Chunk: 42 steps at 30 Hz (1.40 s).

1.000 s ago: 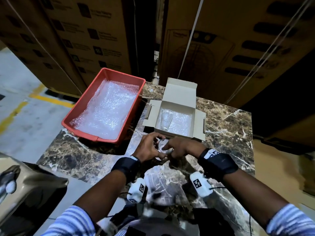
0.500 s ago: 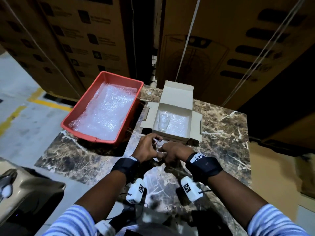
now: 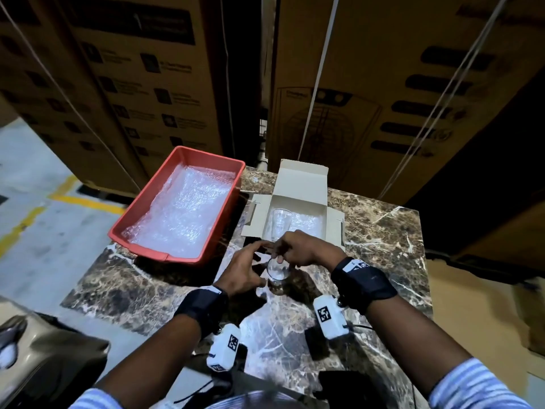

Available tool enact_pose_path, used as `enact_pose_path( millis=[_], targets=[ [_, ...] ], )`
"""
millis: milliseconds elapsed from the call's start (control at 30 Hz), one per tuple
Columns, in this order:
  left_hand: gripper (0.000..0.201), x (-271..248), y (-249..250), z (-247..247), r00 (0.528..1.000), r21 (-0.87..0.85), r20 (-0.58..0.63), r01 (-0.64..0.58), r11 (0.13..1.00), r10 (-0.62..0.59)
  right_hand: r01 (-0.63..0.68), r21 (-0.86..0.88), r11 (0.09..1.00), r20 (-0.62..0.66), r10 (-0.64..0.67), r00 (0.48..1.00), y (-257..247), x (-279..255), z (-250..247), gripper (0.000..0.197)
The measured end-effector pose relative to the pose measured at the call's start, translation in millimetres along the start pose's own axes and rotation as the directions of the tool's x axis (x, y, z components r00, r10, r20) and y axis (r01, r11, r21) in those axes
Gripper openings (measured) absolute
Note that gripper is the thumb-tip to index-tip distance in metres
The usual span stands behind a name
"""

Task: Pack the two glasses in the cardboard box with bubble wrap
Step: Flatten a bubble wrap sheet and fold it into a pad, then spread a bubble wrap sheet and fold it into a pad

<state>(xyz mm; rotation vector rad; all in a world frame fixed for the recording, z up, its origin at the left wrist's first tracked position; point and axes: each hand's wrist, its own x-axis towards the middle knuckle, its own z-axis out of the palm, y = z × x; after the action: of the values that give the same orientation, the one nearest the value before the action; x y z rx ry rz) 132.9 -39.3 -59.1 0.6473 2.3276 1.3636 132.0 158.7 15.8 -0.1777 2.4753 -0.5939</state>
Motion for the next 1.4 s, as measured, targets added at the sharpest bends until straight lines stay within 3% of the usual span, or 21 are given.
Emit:
enact_pose_path(
  millis=[267, 467, 700, 800, 933, 1067, 1133, 1300, 1400],
  targets=[
    [0.056, 6.5, 23.7, -61.9, 0.985, -0.030, -0.168, -0.035, 0.999, 0.030, 0.094, -0.028, 0.995, -0.124, -0.096, 0.988, -25.9, 26.4, -30.9, 0.026],
    [0.027, 15.0, 23.0, -128.5, 0.952, 0.007, -0.304, -0.021, 1.000, 0.022, 0.192, 0.001, 0.981, -0.133, -0.190, 0.973, -72.8, 67.9, -48.7, 0.021],
    [0.032, 27.6, -30.4, -188.6, 0.936, 0.065, -0.336, 0.134, 0.989, -0.104, 0.239, -0.017, 0.971, -0.137, -0.239, 0.961, -131.1, 126.0, -59.2, 0.027],
    [0.030, 37.7, -55.9, -206.1, 0.938, 0.103, -0.272, 0.249, 0.963, -0.214, 0.220, 0.046, 0.974, -0.096, -0.215, 0.972, -148.2, 150.5, -54.8, 0.025],
    [0.035, 46.1, -75.5, -219.0, 0.934, 0.309, -0.096, 0.356, 0.882, -0.344, 0.167, 0.006, 0.986, -0.041, -0.167, 0.985, -160.0, 178.7, -40.8, 0.028],
    [0.059, 48.5, -76.9, -220.3, 0.839, 0.522, 0.132, 0.393, 0.757, -0.527, 0.106, -0.084, 0.991, 0.020, -0.105, 0.994, -157.6, 200.2, -22.2, 0.031],
    [0.061, 50.1, -81.9, -218.0, 0.797, 0.604, 0.174, 0.378, 0.702, -0.579, 0.074, -0.113, 0.991, 0.049, -0.069, 0.996, -152.7, 206.1, -15.6, 0.032],
    [0.017, 57.4, -93.5, -215.5, 0.791, 0.656, 0.265, 0.272, 0.704, -0.552, 0.029, -0.152, 0.988, 0.074, -0.018, 0.997, -148.8, 209.8, -10.8, 0.038],
    [0.008, 59.4, -99.0, -219.4, 0.801, 0.644, 0.284, 0.248, 0.724, -0.527, 0.026, -0.161, 0.987, 0.095, -0.011, 0.995, -150.7, 209.3, -12.4, 0.039]
  ],
)
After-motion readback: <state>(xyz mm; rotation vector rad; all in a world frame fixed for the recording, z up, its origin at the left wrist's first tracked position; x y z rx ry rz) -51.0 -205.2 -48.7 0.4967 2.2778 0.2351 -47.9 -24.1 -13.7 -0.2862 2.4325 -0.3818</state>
